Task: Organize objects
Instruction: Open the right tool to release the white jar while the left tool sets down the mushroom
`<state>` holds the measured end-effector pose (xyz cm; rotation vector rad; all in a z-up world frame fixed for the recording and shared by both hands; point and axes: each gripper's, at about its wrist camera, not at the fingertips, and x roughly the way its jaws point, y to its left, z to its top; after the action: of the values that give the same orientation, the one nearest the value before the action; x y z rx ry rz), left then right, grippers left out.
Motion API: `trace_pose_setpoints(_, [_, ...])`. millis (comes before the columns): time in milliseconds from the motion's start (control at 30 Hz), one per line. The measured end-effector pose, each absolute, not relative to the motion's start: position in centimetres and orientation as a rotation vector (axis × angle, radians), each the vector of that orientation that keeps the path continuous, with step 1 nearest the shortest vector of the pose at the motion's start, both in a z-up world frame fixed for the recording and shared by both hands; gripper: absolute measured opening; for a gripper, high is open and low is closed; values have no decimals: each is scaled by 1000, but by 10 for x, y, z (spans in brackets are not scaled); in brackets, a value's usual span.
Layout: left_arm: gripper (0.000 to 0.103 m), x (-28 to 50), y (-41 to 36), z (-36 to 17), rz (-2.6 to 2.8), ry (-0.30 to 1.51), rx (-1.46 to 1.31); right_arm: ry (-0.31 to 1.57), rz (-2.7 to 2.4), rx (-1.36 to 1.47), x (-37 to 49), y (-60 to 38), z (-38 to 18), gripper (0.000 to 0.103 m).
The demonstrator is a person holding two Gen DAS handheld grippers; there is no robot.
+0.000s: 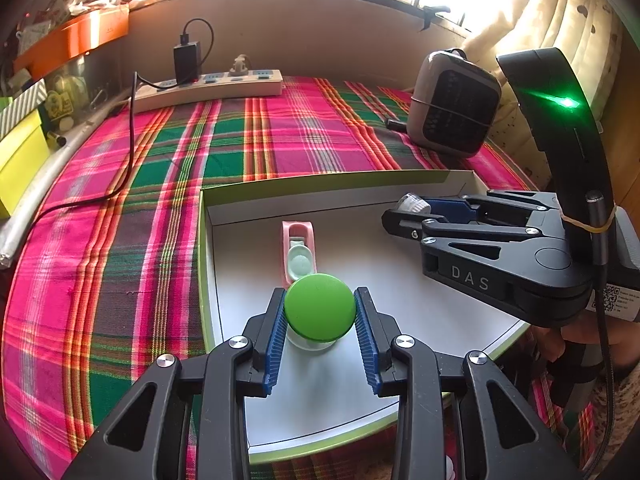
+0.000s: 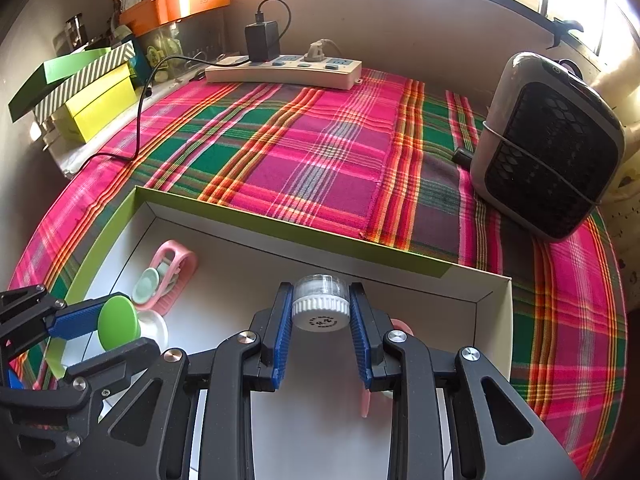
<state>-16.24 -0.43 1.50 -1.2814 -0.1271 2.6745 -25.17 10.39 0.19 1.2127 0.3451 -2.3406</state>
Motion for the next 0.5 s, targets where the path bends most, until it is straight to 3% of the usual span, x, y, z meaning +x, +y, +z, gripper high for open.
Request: trace_pose_setpoints(500, [32, -163, -5, 14, 2675, -117, -1285, 365, -2353, 1219, -251, 102, 2, 29])
